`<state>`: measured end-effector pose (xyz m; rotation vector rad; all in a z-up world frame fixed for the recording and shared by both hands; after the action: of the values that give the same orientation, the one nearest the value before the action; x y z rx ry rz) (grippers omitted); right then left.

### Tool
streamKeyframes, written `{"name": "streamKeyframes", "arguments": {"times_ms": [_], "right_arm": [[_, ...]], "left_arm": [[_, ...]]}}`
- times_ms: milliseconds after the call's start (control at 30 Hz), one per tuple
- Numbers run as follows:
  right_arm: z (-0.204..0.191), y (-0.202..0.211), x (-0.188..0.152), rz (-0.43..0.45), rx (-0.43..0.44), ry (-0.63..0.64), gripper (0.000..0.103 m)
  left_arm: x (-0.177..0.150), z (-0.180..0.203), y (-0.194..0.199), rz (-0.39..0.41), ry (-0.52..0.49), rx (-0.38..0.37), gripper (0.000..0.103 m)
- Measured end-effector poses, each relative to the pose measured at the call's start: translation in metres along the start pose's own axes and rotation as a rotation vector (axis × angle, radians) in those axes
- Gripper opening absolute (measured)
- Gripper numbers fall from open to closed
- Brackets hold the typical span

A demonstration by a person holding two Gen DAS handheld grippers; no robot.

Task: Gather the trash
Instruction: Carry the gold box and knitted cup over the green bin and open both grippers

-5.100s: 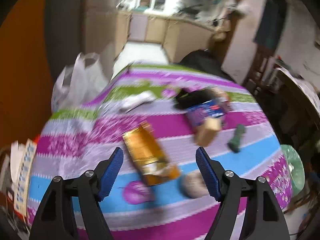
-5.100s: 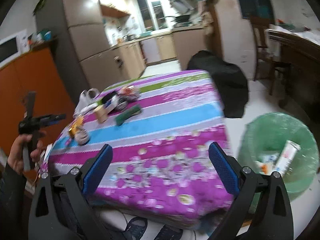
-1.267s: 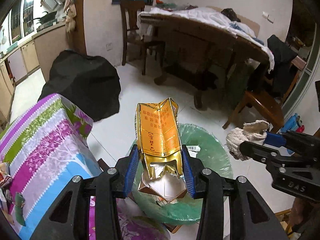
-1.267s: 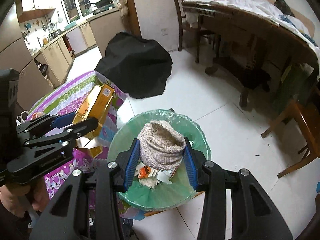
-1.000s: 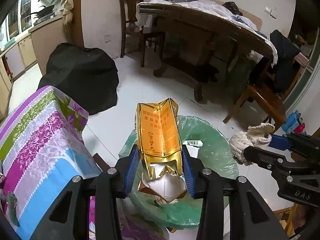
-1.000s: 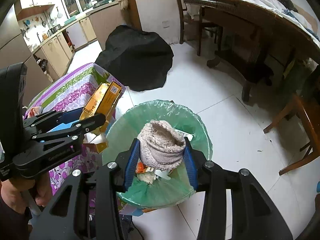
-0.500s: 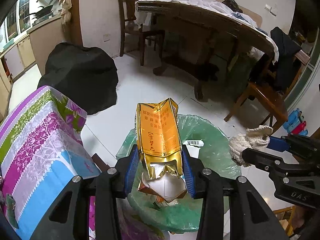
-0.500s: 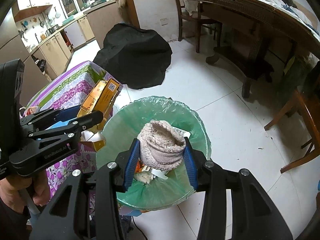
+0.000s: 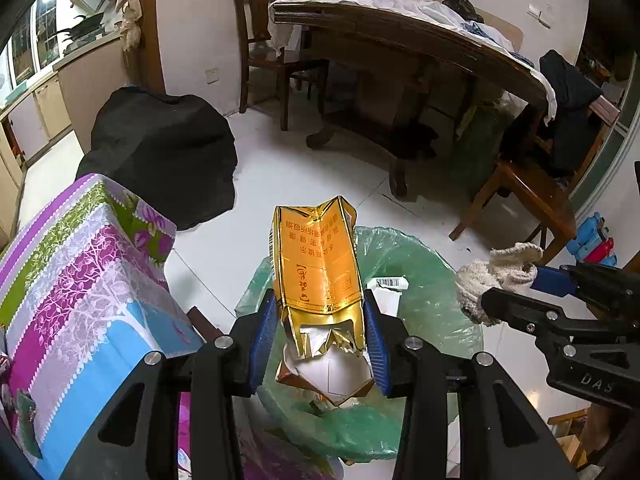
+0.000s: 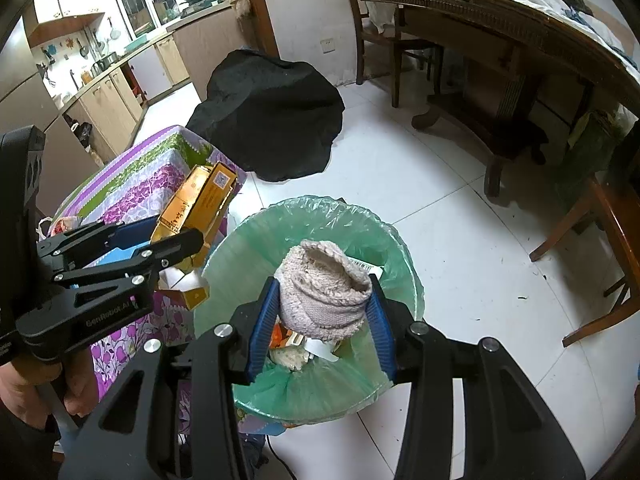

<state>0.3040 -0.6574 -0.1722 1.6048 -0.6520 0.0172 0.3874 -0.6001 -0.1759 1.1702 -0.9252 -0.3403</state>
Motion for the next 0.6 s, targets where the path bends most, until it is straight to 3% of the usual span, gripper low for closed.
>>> {"name": "streamKeyframes", "arguments": {"times_ms": [367, 600], "right_arm": [[0.001, 0.000, 0.000, 0.001, 0.009, -0.006, 0.046], [0.006, -0.001, -0.002, 0.010, 0.023, -0.029, 0.061]], "left_arm": [[-0.004, 0.002, -0.005, -0.020, -0.010, 0.017, 0.047], [-0.011, -0.006, -0.016, -0.050, 0.008, 0.034, 0.050]]}}
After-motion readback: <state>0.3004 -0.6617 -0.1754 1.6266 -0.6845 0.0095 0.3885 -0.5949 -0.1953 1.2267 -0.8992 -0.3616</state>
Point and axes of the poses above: each gripper's, at about its wrist camera, not at the fingertips, and y roughly against the way its jaws point, z to its right, x to its top, the point moved 10 cm from there along -y, roughly the way its jaws point, and after that the axes turned 11 degrees about -z, right-handed, at the moved point
